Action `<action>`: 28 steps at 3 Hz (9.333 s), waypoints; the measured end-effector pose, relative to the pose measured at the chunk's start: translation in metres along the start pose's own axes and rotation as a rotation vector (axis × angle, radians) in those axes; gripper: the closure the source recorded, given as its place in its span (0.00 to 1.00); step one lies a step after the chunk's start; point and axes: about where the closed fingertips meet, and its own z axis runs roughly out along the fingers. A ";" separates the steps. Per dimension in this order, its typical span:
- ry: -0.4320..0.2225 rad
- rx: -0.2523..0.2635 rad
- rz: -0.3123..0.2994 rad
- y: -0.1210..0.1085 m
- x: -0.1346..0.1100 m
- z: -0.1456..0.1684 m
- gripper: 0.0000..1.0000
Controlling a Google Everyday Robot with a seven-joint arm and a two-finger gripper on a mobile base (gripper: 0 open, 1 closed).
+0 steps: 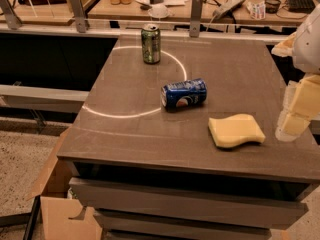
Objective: Place pepsi can upright
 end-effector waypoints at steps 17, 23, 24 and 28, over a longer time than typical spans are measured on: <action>-0.891 -0.258 0.007 -0.094 -0.185 0.107 1.00; -1.229 -0.234 0.269 -0.095 -0.155 0.133 0.15; -1.209 -0.221 0.256 -0.098 -0.143 0.132 0.00; -0.956 -0.015 0.310 -0.114 -0.027 0.109 0.00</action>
Offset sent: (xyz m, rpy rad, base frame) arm 0.0408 0.0176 -0.0102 0.0055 -0.0455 0.1582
